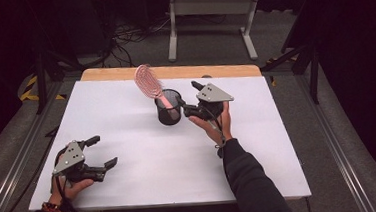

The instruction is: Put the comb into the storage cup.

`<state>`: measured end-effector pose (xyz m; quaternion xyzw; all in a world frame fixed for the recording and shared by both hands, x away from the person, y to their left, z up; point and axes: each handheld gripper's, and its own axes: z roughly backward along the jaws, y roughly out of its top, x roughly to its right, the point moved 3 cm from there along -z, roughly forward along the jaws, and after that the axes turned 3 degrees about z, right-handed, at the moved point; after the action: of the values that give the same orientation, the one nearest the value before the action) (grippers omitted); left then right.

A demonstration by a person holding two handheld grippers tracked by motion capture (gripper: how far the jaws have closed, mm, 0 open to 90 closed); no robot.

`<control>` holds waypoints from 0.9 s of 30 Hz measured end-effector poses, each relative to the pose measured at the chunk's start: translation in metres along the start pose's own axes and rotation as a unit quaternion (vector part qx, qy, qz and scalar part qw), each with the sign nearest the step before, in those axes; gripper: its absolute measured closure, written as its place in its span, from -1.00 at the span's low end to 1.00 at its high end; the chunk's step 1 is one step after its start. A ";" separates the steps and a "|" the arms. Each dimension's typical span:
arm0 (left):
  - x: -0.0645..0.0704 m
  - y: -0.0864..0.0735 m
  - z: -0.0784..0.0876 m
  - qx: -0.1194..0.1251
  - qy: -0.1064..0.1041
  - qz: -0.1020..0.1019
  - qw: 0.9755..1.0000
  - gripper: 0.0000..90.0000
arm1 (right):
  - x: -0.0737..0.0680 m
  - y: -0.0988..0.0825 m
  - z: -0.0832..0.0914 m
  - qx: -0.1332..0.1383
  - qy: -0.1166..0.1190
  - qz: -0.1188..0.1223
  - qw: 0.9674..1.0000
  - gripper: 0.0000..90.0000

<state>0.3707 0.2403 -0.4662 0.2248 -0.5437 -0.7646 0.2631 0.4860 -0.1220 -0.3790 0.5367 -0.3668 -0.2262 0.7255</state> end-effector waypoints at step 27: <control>0.000 0.000 -0.001 -0.002 -0.002 0.001 1.000 -0.85 | -0.003 0.005 0.013 -0.012 0.007 0.019 1.000 -0.43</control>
<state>0.3715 0.2394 -0.4666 0.2224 -0.5432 -0.7656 0.2632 0.4735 -0.1262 -0.3730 0.5223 -0.3696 -0.2127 0.7385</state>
